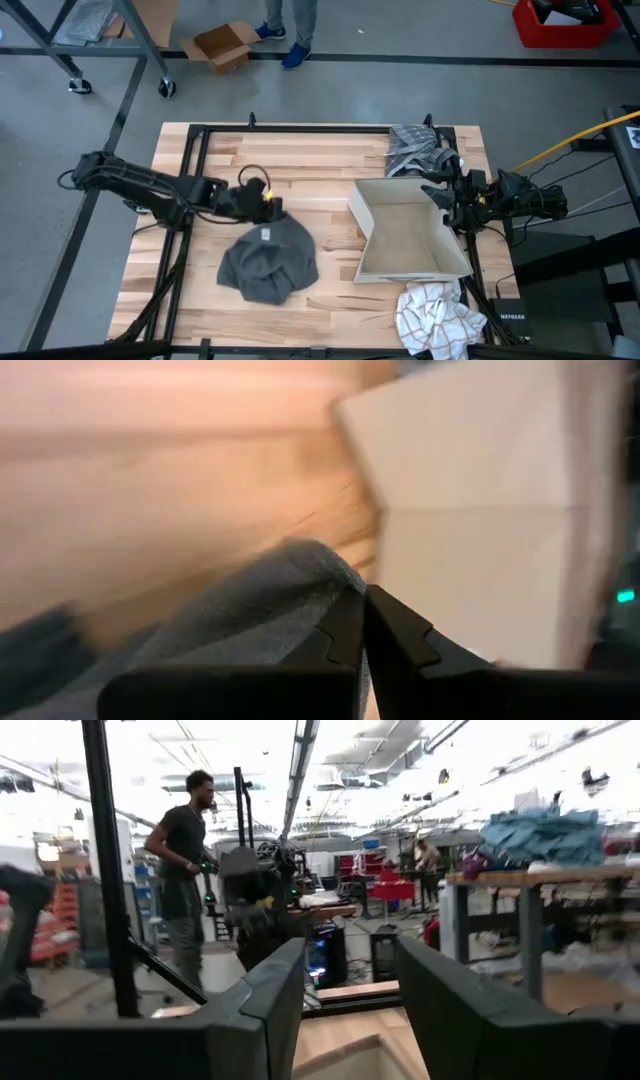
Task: Fold towel
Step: Fold the gray towel
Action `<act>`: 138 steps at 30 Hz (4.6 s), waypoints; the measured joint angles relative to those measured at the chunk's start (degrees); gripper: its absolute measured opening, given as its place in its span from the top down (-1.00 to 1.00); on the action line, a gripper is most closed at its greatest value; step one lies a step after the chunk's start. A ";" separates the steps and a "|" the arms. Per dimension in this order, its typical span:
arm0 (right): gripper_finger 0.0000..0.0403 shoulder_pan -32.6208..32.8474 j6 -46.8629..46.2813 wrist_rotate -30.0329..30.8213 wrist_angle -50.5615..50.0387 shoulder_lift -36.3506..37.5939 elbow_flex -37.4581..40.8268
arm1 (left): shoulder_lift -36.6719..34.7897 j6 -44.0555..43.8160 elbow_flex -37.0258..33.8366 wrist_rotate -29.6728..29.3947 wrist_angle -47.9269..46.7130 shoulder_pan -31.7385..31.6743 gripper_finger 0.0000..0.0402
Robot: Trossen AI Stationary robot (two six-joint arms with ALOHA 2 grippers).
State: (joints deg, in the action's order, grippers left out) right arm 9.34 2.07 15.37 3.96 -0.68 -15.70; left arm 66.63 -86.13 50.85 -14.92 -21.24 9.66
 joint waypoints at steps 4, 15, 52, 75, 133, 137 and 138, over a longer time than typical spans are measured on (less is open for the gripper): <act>0.20 0.00 5.52 0.22 3.80 -2.86 0.00 | 0.00 2.70 0.00 0.66 5.81 -3.15 1.00; 0.20 0.00 11.89 0.49 16.84 -16.23 -0.63 | 0.00 6.64 0.00 0.79 18.70 -7.65 1.00; 0.20 0.00 16.70 9.55 -10.59 -68.93 -50.47 | -3.20 22.99 -0.07 7.30 43.18 -10.15 1.00; 0.20 0.00 25.12 8.25 -6.62 -73.09 -53.22 | -12.66 35.64 -0.04 3.54 43.32 -12.08 1.00; 0.20 0.04 97.67 15.95 0.94 -90.13 -60.39 | -0.79 18.86 0.00 3.17 45.90 -12.78 1.00; 0.20 0.04 97.69 17.93 0.53 -90.13 -61.48 | -0.79 18.98 0.00 4.04 45.86 -12.78 1.00; 0.20 0.04 97.72 18.64 0.48 -90.13 -61.62 | -0.79 18.98 0.00 4.22 45.82 -12.78 1.00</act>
State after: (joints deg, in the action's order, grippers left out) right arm 9.39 99.79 34.01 4.44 -90.80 -77.32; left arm 65.84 -67.16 50.85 -10.69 24.59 -3.11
